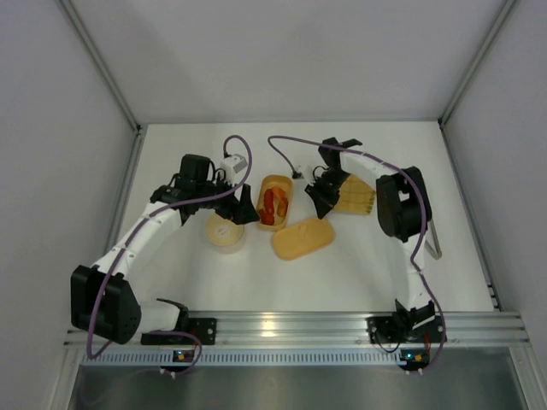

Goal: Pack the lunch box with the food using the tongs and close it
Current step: Pick up the box lid from the center of the board.

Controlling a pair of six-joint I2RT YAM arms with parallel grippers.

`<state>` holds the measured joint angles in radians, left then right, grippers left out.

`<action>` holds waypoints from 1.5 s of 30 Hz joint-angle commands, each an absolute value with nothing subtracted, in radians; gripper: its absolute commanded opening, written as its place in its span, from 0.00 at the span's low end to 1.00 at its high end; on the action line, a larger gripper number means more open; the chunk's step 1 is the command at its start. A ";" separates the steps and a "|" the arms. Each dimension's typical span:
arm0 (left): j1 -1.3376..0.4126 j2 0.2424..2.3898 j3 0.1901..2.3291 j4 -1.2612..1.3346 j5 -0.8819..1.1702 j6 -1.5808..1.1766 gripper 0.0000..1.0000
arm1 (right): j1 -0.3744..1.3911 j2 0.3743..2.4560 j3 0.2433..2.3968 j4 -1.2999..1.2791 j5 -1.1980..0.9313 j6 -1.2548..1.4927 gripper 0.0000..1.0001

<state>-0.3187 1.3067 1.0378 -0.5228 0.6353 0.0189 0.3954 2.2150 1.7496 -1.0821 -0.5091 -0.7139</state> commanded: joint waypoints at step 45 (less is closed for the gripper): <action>-0.687 1.687 1.135 -0.325 0.565 0.264 0.58 | 0.431 1.852 1.525 -1.074 -0.693 -0.778 0.00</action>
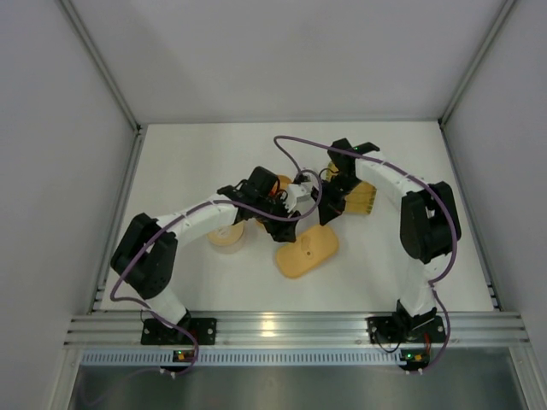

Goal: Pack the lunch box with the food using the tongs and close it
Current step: Pick up the box lid from the center of the board.

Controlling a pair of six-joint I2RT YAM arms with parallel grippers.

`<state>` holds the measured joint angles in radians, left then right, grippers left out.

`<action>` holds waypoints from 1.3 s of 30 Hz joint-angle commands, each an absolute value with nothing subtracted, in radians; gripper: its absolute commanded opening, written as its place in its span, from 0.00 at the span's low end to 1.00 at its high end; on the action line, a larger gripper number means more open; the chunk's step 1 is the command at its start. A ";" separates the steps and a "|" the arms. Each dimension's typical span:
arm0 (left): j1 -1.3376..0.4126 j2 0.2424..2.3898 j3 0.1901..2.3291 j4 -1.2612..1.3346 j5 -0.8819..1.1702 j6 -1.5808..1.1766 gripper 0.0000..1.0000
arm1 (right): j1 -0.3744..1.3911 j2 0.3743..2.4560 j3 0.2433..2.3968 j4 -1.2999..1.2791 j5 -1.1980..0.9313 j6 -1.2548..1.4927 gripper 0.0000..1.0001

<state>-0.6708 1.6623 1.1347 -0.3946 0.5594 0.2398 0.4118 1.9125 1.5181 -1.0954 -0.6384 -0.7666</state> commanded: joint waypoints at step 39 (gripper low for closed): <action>-0.706 1.752 1.129 -0.195 0.445 0.192 0.50 | 0.451 1.827 1.508 -1.098 -0.715 -0.788 0.00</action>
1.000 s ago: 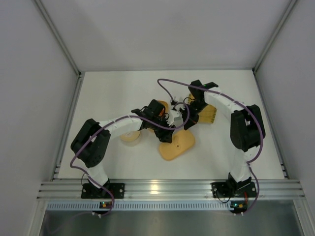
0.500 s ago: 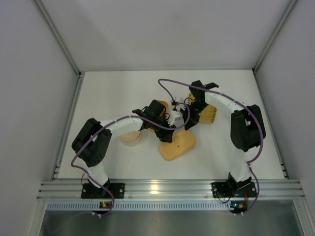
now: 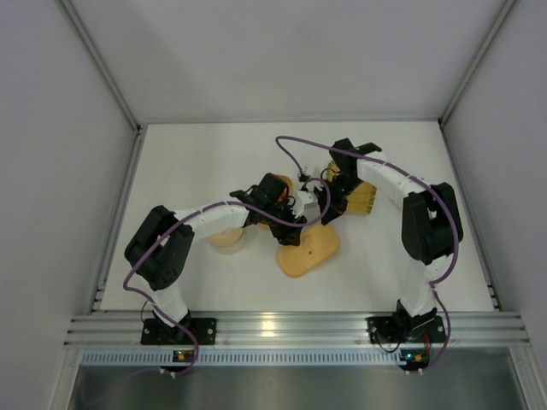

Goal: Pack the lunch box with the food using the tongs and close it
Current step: Pick up the box lid from the center of the board.

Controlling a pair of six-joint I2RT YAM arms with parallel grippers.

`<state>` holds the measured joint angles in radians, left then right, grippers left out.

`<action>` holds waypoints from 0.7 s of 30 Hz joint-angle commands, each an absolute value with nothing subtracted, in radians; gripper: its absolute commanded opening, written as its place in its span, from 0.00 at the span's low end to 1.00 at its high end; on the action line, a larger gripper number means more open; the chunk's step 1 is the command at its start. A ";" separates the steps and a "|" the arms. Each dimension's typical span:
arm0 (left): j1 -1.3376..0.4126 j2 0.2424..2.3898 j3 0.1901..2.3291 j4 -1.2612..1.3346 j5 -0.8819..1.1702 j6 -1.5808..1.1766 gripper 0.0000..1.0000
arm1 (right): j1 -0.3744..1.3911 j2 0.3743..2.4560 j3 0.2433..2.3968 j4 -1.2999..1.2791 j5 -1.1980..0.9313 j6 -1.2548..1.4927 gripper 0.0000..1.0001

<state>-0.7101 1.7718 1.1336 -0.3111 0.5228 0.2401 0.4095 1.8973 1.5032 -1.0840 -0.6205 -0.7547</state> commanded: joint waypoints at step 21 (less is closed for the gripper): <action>-0.706 1.733 1.089 -0.181 0.571 0.181 0.45 | 0.453 1.830 1.529 -1.111 -0.719 -0.778 0.00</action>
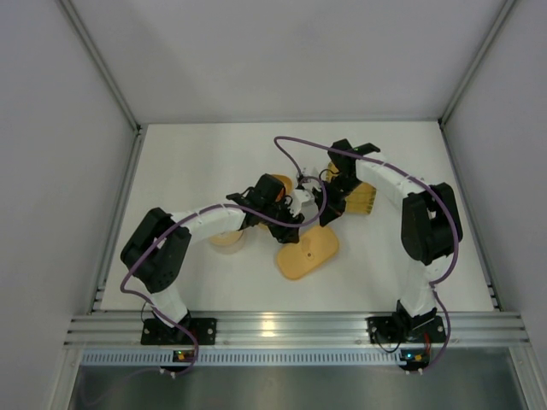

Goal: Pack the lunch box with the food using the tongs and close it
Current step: Pick up the box lid from the center of the board.

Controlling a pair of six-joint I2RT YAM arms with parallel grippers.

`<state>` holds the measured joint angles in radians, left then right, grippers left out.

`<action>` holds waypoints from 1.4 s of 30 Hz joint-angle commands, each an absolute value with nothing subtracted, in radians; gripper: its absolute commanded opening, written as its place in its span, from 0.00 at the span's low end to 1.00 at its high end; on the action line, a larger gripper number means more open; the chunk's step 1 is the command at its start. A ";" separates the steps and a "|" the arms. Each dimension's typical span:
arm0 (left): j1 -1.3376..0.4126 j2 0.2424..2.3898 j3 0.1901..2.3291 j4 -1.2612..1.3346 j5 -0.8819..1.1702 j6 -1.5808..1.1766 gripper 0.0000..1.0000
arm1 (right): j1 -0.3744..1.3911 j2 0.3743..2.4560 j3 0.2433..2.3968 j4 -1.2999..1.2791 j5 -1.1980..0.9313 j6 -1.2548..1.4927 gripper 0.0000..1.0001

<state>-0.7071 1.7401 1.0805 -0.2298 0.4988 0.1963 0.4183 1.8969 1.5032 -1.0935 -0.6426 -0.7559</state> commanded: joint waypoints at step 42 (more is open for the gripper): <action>-0.706 1.643 1.025 -0.264 0.538 0.098 0.00 | 0.445 1.835 1.586 -1.055 -0.710 -0.660 0.48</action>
<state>-0.7021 1.6924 1.0298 -0.2653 0.5495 0.1162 0.4225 1.8931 1.5307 -1.0866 -0.6483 -0.6716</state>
